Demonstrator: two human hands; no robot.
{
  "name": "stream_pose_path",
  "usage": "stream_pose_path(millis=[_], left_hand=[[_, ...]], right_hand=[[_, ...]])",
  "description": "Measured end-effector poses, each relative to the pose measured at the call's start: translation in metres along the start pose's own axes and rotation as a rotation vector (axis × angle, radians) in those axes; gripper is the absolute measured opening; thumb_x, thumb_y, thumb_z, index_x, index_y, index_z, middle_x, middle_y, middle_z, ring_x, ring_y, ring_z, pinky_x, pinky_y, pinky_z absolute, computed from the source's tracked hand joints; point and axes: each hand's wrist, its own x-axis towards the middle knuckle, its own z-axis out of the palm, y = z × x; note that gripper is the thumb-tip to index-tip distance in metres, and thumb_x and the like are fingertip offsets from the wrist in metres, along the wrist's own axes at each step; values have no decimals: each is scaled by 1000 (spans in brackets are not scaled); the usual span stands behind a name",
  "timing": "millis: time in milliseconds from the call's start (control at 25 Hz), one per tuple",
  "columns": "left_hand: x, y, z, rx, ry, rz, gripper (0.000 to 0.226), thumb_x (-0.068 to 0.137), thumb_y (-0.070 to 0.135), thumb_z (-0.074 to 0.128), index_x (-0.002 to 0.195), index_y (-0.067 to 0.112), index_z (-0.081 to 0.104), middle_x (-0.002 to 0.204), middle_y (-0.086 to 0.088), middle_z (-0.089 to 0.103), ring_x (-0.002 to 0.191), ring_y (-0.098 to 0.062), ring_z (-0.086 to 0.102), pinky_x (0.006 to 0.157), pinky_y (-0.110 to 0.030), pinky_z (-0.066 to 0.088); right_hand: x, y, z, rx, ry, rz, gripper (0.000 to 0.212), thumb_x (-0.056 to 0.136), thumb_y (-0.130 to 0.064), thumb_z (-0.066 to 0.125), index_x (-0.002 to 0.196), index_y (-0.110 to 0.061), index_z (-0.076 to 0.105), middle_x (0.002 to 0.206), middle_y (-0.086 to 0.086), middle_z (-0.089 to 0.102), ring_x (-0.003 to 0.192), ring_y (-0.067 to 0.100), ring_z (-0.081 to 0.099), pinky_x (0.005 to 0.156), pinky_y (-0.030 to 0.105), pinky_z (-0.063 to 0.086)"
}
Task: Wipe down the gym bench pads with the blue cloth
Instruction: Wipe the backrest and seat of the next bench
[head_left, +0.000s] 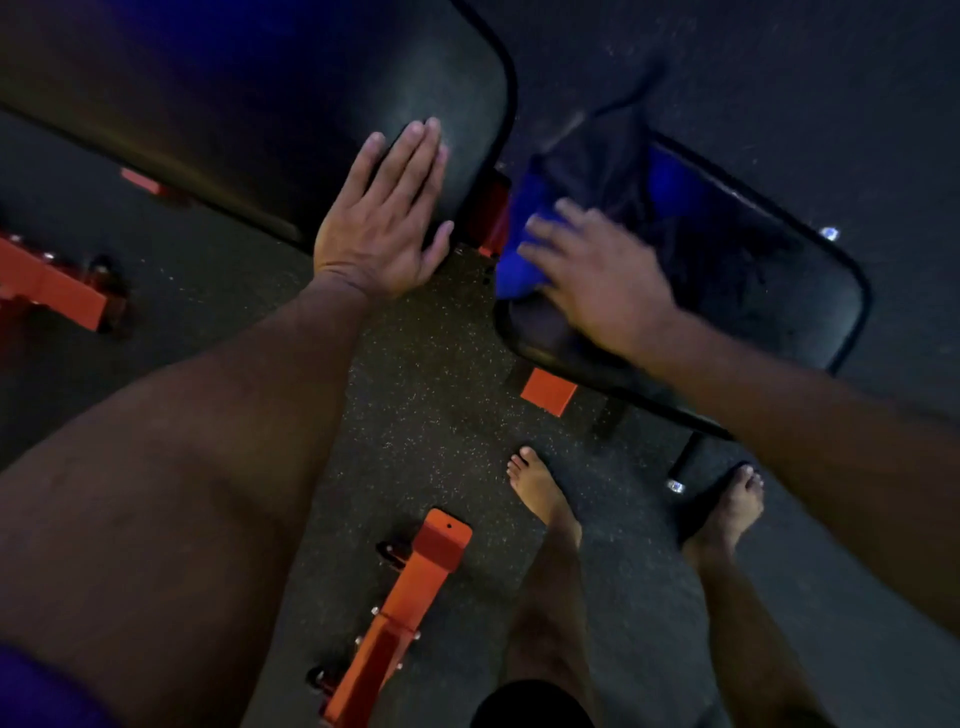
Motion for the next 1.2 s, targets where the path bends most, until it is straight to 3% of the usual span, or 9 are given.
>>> stream_pose_path(millis=[160, 280, 440, 560, 640, 720, 800, 1000, 1200], left_hand=[[-1, 2, 1, 0, -10, 7, 72, 106, 48, 21, 161, 3, 7, 171, -17, 4, 159, -27, 2, 128, -46, -3], [2, 1, -6, 10, -15, -26, 73, 106, 50, 21, 161, 3, 9, 171, -17, 6, 158, -27, 2, 126, -41, -13], [-10, 35, -20, -151, 39, -118, 69, 110, 43, 27, 162, 2, 6, 170, -19, 5, 157, -24, -4, 126, -40, -14], [-9, 113, -27, -350, 48, -110, 68, 109, 41, 26, 161, 1, 10, 170, -21, 6, 157, -27, -1, 127, -38, -10], [7, 162, -31, -460, 25, -132, 68, 108, 41, 22, 161, 1, 7, 170, -19, 3, 158, -28, 0, 129, -41, -2], [26, 190, -30, -526, 37, -160, 67, 108, 40, 22, 162, 3, 7, 171, -17, 3, 158, -27, 2, 129, -43, 3], [33, 201, -19, -580, 33, -155, 66, 107, 39, 22, 162, 4, 12, 171, -16, 7, 158, -26, 6, 129, -41, 4], [33, 201, -9, -618, 24, -137, 62, 107, 34, 23, 161, 6, 20, 170, -11, 15, 158, -23, 14, 128, -35, 2], [35, 200, -15, -650, -14, -142, 60, 108, 34, 21, 162, 8, 19, 171, -9, 14, 158, -20, 11, 129, -37, 5]], right_hand=[[-44, -66, -9, 105, -128, 7, 45, 95, -25, 62, 140, -21, 53, 149, 3, 48, 138, 31, 44, 109, 42, 41], [-53, -68, -52, 242, -195, 177, 43, 101, -33, 50, 143, -27, 43, 141, -1, 49, 120, 27, 57, 85, 42, 54], [-121, -18, -102, 386, 147, 472, 44, 94, -25, 60, 137, -23, 51, 132, 1, 56, 116, 24, 58, 94, 39, 49], [-161, 34, -111, 442, 459, 651, 38, 95, -16, 59, 132, -11, 54, 130, 8, 56, 117, 19, 53, 97, 19, 36], [-152, 67, -93, 395, 417, 630, 41, 97, -20, 51, 137, -9, 50, 137, 10, 51, 126, 22, 48, 105, 21, 32], [-135, 87, -62, 232, 288, 563, 51, 98, -33, 41, 145, -11, 43, 149, 11, 44, 137, 33, 38, 116, 41, 30], [-117, 97, -35, 69, 199, 587, 58, 97, -44, 36, 151, -20, 35, 156, 6, 37, 144, 34, 30, 114, 54, 32], [-96, 91, -29, 36, 147, 547, 69, 92, -55, 38, 152, -20, 34, 155, 12, 38, 145, 35, 29, 115, 51, 31], [-186, 20, -8, 10, -58, 68, 67, 94, -48, 54, 152, -23, 33, 159, 9, 32, 148, 32, 25, 121, 49, 23]])
